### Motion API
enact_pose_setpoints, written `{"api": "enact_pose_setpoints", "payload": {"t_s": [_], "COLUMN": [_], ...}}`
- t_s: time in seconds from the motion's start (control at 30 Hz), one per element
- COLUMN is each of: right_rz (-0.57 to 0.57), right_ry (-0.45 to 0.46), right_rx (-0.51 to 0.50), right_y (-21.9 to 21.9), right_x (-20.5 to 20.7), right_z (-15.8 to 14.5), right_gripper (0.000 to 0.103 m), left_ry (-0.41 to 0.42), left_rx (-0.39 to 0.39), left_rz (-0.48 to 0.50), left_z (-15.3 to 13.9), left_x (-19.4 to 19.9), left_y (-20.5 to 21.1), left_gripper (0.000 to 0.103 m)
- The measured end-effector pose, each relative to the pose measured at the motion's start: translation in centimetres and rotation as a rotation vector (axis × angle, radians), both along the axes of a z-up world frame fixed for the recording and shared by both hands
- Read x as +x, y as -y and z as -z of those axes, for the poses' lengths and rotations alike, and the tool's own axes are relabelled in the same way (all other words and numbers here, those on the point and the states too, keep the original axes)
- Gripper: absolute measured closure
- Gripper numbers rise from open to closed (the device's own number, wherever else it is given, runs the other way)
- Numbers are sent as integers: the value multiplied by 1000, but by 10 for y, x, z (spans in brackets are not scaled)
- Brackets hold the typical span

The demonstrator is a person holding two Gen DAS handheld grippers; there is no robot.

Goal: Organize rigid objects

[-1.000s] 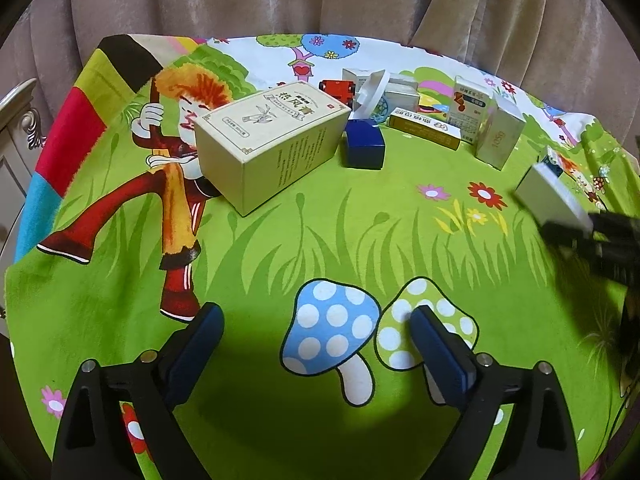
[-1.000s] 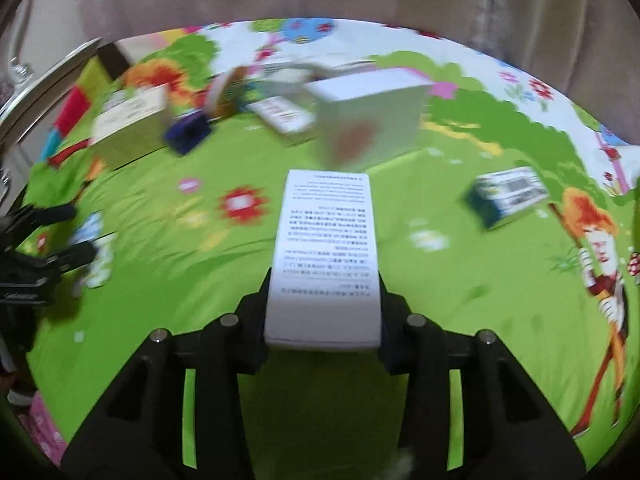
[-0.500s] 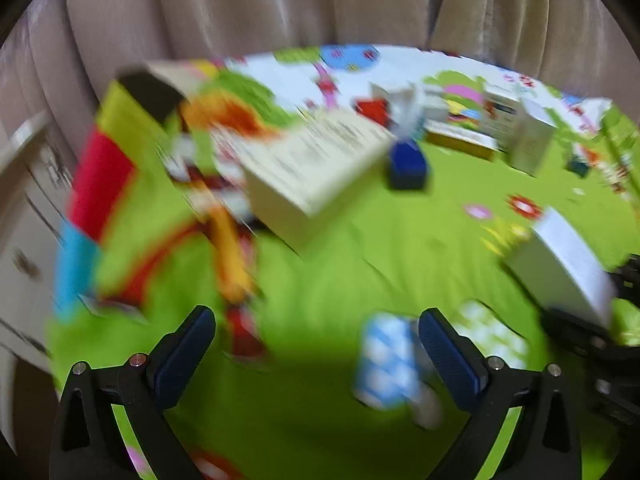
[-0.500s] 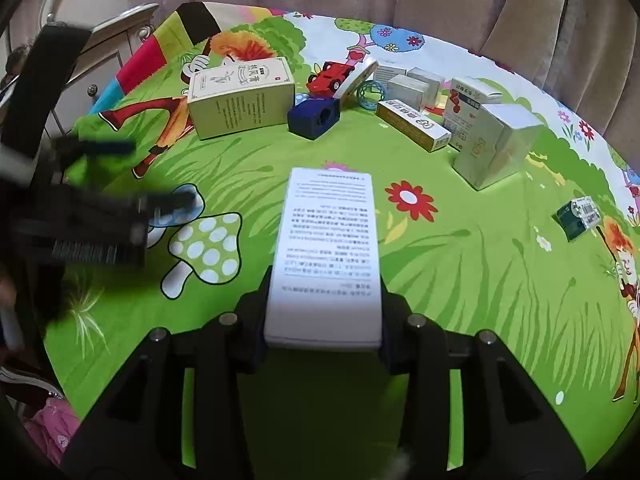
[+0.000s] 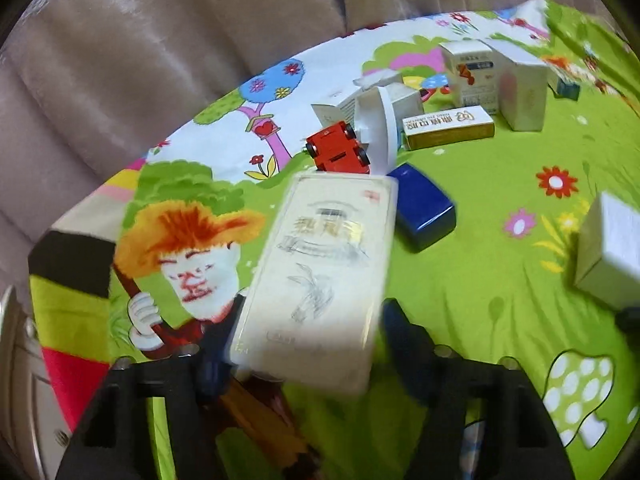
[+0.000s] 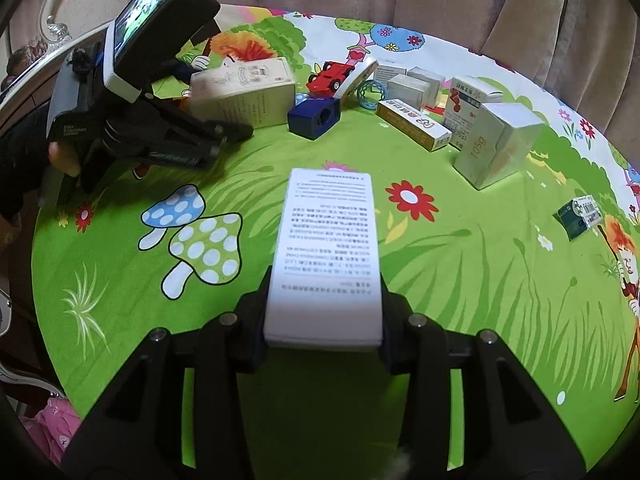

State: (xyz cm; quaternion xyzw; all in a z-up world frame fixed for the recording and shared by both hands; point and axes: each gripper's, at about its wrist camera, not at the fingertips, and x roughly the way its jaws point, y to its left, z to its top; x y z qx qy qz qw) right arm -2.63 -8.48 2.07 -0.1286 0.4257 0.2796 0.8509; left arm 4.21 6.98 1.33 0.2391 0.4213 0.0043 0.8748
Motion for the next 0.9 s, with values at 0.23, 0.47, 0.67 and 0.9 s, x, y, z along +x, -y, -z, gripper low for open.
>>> {"api": "enact_pose_setpoints", "payload": {"t_s": [0.23,0.47,0.67,0.9], "right_rz": [0,-1,-2,7], "right_ry": [1,5,5,-10], "right_rx": [-1,-6,-5,14], "right_y": [0,-1,-1,-14], "right_x": [0,0,-1,-2], "right_z": [0,0,0,-1], "right_gripper": [56,56,56,57], "left_ry": [-19,28,37,82], "left_rx": [-270,-283,-255,-362], "left_rz": [-171,-206,-258,-363], "left_z": [-16,-12,-2,-10], "left_x": [-61,-99,-72,-102], "left_y": [-5,2,-4,-17], "left_gripper": [51,47,39,51]}}
